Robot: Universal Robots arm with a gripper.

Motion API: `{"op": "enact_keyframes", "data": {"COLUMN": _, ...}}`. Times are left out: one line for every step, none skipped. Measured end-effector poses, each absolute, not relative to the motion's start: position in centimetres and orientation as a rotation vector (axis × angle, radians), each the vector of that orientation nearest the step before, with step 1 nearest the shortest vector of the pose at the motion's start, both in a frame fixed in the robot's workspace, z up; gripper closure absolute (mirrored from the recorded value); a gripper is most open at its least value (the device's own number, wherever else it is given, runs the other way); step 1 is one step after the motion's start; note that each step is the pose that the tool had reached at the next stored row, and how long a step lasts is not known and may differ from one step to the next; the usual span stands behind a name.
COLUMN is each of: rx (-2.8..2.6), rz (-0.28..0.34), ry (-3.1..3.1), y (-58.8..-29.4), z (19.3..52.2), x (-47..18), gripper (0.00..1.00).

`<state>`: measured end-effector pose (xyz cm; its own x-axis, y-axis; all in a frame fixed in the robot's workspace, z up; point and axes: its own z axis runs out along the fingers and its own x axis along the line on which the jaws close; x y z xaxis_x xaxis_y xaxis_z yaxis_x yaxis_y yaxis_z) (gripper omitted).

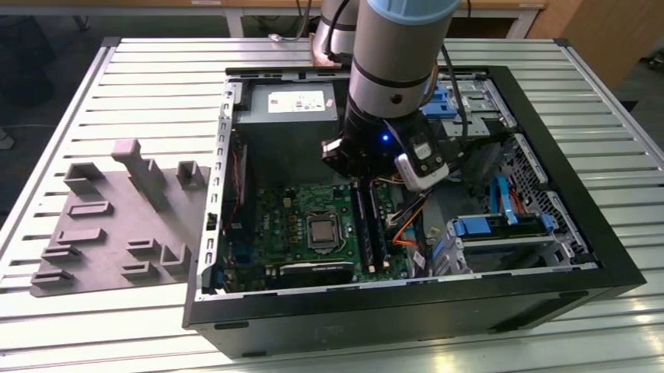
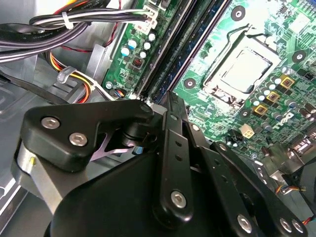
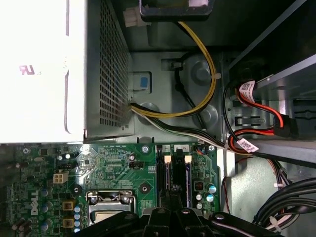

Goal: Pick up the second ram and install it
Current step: 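Press down the second ram until it locks into place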

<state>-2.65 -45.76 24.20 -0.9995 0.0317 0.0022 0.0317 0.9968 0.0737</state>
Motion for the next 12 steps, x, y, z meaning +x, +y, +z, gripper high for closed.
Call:
{"op": "enact_keyframes", "data": {"rx": -0.050, "rz": -0.116, "ry": -3.138, "y": -45.78, "z": 24.20, "x": -2.65, "gripper": 0.89}}
{"op": "enact_keyframes", "data": {"rx": -0.050, "rz": -0.116, "ry": -3.138, "y": -45.80, "z": 24.20, "x": -2.65, "gripper": 0.89}}
{"op": "enact_keyframes", "data": {"rx": -0.050, "rz": -0.116, "ry": -3.138, "y": -45.82, "z": 24.20, "x": -2.66, "gripper": 0.89}}
{"op": "enact_keyframes", "data": {"rx": -0.050, "rz": -0.116, "ry": -3.138, "y": -45.84, "z": 24.20, "x": -2.66, "gripper": 0.89}}
{"op": "enact_keyframes", "data": {"rx": -0.050, "rz": -0.116, "ry": -3.138, "y": -45.86, "z": 24.20, "x": -2.66, "gripper": 0.89}}
{"op": "enact_keyframes", "data": {"rx": -0.050, "rz": -0.116, "ry": -3.138, "y": -45.88, "z": 24.20, "x": -2.66, "gripper": 0.89}}
{"op": "enact_keyframes", "data": {"rx": -0.050, "rz": -0.116, "ry": -3.138, "y": -45.90, "z": 24.20, "x": -2.66, "gripper": 0.89}}
{"op": "enact_keyframes", "data": {"rx": -0.050, "rz": -0.116, "ry": -3.138, "y": -45.92, "z": 24.20, "x": -2.65, "gripper": 0.89}}
{"op": "enact_keyframes", "data": {"rx": -0.050, "rz": -0.116, "ry": -3.138, "y": -45.94, "z": 24.20, "x": -2.66, "gripper": 0.89}}
{"op": "enact_keyframes", "data": {"rx": -0.050, "rz": -0.116, "ry": -3.138, "y": -45.96, "z": 24.20, "x": -2.65, "gripper": 0.89}}
{"op": "enact_keyframes", "data": {"rx": -0.050, "rz": -0.116, "ry": -3.138, "y": -45.99, "z": 24.20, "x": -2.66, "gripper": 0.89}}
{"op": "enact_keyframes", "data": {"rx": -0.050, "rz": -0.116, "ry": -3.138, "y": -46.01, "z": 24.20, "x": -2.66, "gripper": 0.89}}
